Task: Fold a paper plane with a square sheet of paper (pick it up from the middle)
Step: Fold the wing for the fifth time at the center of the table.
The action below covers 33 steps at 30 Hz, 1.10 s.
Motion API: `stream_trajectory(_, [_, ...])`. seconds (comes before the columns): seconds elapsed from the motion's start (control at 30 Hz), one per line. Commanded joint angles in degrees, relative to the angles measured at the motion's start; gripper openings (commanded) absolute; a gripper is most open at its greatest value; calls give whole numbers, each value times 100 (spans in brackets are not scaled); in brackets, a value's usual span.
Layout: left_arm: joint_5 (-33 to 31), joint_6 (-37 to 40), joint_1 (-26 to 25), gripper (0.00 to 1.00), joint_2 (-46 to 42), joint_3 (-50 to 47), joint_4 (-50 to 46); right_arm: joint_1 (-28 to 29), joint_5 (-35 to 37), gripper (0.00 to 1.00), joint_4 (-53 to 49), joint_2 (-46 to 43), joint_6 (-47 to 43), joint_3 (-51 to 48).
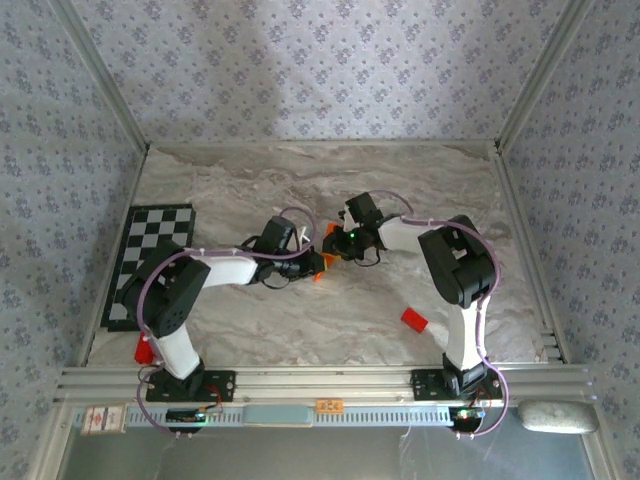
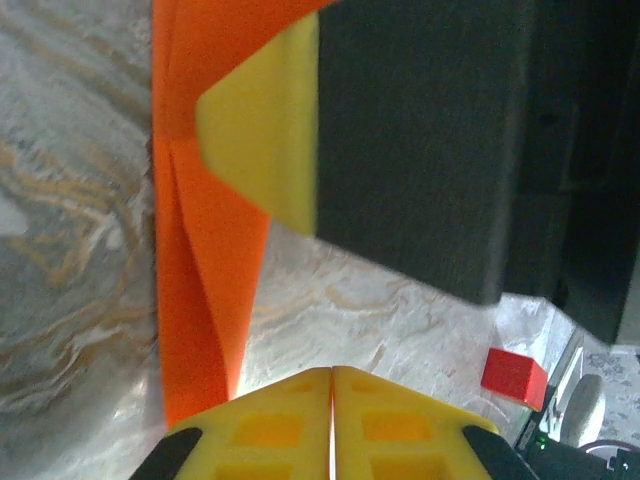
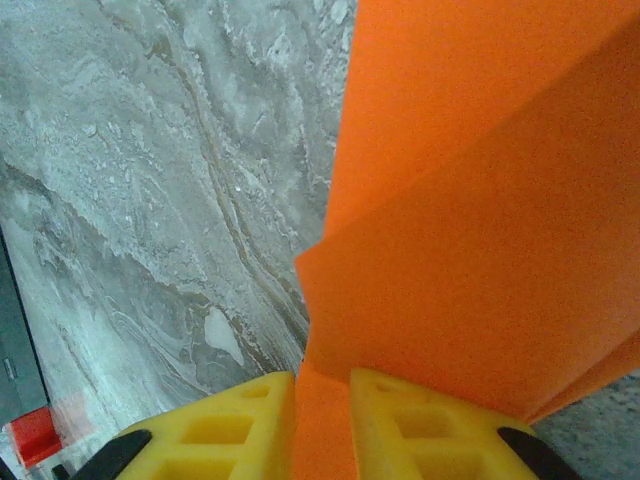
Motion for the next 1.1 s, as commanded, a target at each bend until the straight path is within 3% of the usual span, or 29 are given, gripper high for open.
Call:
stream_trajectory(0.0, [108, -58, -32, 8, 215, 285, 206, 39, 345, 24, -569, 263, 44, 49])
stream_trajectory(1.07, [-482, 147, -73, 1, 526, 327, -725, 50, 568, 22, -1164, 387, 12, 216])
